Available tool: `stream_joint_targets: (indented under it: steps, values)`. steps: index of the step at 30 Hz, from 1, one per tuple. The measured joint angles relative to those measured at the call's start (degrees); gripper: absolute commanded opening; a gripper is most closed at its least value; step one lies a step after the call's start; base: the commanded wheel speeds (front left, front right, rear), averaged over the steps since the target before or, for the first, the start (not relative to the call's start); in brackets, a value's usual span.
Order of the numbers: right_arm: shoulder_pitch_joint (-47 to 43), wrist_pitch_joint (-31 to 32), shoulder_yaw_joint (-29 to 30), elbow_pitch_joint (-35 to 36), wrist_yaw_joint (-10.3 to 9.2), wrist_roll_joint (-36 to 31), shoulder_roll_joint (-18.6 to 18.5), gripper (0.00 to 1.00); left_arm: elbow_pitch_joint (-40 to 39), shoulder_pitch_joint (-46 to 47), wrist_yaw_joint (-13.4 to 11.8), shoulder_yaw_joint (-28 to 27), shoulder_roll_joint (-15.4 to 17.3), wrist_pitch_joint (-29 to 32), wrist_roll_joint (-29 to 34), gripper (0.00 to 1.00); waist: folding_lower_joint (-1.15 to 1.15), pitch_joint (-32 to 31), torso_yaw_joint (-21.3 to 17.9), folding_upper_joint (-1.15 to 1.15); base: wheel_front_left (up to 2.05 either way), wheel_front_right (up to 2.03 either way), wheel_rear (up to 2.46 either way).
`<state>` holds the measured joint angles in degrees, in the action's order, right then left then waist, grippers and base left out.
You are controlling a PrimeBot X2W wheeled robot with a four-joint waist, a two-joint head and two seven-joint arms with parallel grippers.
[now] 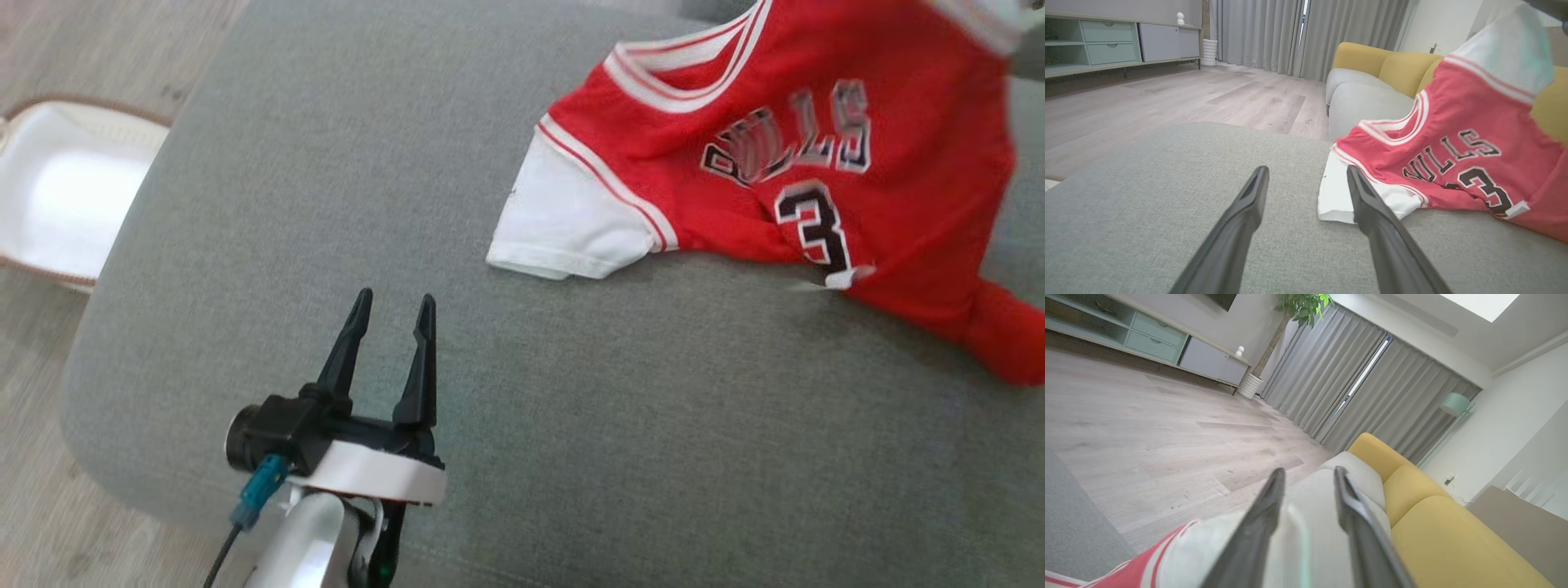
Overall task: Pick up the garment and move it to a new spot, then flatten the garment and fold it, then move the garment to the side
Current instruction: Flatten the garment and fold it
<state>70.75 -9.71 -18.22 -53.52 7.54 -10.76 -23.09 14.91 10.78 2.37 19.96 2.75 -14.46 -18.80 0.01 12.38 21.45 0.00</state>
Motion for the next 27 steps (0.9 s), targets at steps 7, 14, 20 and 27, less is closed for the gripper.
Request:
stream_joint_targets:
  steps: [7, 14, 20, 27]
  values:
    - [1.6, -3.6, 0.1, -6.7, 0.00, -2.0, 4.4, 1.00, -0.4, 1.2, -0.8, -0.1, 0.0, 0.0, -0.7, 1.00, 0.00, 1.9, -0.6, 0.00, 0.00, 0.00, 0.00]
    - [-2.5, -4.7, 0.8, -2.1, 0.00, 4.9, 8.2, 1.00, -1.0, 1.4, -0.8, -3.2, -0.1, 0.0, 0.4, 1.00, -0.01, 0.3, -6.4, 0.00, 0.00, 0.00, 0.00]
    - [-18.3, -4.9, 3.4, 10.6, 0.00, 11.5, 11.6, 1.00, -2.7, 1.4, -0.3, -5.3, -0.1, 0.0, 1.2, 1.00, -0.01, -2.5, -11.2, 0.00, 0.00, 0.00, 0.00]
    - [-41.9, -4.9, 10.0, 27.1, 0.00, 11.9, 17.9, 1.00, -4.3, -0.7, 0.2, -6.7, -0.1, -0.1, 1.7, 1.00, -0.02, -6.5, -15.8, 0.00, 0.00, 0.00, 0.00]
